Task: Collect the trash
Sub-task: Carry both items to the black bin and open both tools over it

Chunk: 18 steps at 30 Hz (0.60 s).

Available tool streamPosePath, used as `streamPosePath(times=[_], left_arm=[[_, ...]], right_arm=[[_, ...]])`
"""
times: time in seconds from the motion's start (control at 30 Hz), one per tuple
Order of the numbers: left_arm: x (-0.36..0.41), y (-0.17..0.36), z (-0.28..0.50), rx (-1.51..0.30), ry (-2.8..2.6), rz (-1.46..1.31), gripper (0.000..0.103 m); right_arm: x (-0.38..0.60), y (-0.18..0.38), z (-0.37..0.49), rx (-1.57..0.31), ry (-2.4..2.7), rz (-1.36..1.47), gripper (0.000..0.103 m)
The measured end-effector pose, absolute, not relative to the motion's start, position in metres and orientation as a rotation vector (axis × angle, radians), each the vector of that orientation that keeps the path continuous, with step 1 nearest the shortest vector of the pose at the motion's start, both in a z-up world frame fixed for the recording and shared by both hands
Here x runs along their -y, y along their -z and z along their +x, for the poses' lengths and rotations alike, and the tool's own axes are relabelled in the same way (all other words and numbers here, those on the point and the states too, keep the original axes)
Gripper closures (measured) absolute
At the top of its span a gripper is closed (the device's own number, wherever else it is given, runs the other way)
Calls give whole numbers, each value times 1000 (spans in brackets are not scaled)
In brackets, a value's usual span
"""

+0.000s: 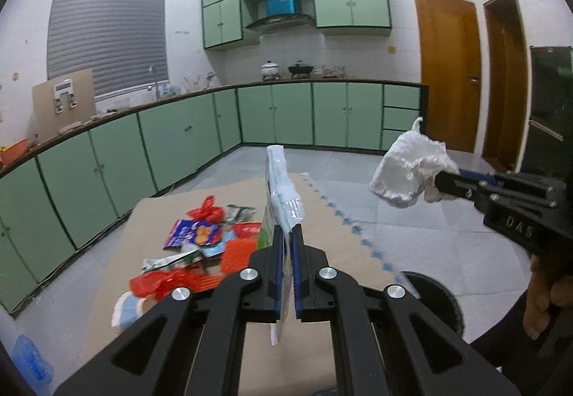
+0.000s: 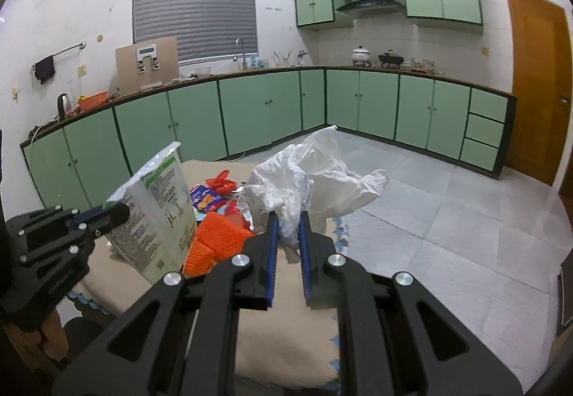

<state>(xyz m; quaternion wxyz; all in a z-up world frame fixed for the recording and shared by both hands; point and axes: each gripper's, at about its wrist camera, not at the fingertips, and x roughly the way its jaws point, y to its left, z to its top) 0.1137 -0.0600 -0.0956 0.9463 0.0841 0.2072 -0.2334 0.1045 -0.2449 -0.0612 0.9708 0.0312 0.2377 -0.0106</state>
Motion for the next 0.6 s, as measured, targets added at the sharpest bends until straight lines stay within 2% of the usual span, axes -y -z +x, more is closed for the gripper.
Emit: streamPosePath(times=[0.27, 0.6], left_arm=[[130, 96, 107, -431, 649, 176, 98], [216, 134, 118, -506, 873, 106, 98]], right_arm=[[306, 86, 74, -537, 137, 96, 92], [370, 151, 70, -686, 245, 184, 92]])
